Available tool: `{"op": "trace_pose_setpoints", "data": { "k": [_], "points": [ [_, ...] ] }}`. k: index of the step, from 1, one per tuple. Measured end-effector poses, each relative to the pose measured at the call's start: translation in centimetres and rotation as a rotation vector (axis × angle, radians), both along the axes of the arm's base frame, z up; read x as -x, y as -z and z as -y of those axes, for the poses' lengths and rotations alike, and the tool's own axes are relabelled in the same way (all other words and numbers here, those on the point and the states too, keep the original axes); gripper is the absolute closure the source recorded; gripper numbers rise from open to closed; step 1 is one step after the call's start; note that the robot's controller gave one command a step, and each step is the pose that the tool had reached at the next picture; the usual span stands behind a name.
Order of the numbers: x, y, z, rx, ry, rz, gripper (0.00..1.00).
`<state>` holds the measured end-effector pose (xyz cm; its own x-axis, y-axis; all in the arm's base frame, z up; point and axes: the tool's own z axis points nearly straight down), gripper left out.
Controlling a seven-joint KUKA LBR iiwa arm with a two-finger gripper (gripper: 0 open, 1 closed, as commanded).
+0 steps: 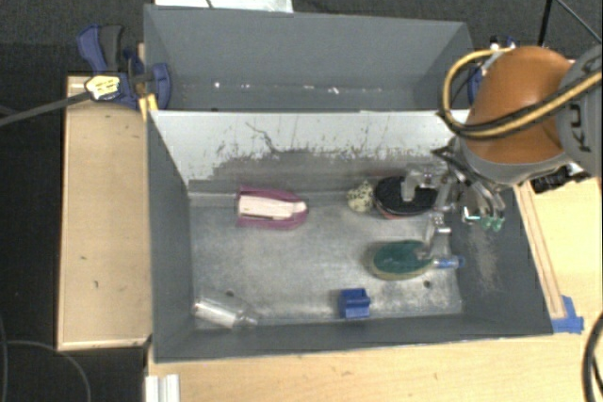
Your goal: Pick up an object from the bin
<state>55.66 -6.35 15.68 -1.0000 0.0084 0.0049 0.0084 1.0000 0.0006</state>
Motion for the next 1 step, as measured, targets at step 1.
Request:
{"op": "trace_pose_setpoints", "data": {
  "k": [1],
  "points": [
    [2.42, 8.81, 0.05, -0.002, -0.043, -0.005, 0.00]
  ]
}}
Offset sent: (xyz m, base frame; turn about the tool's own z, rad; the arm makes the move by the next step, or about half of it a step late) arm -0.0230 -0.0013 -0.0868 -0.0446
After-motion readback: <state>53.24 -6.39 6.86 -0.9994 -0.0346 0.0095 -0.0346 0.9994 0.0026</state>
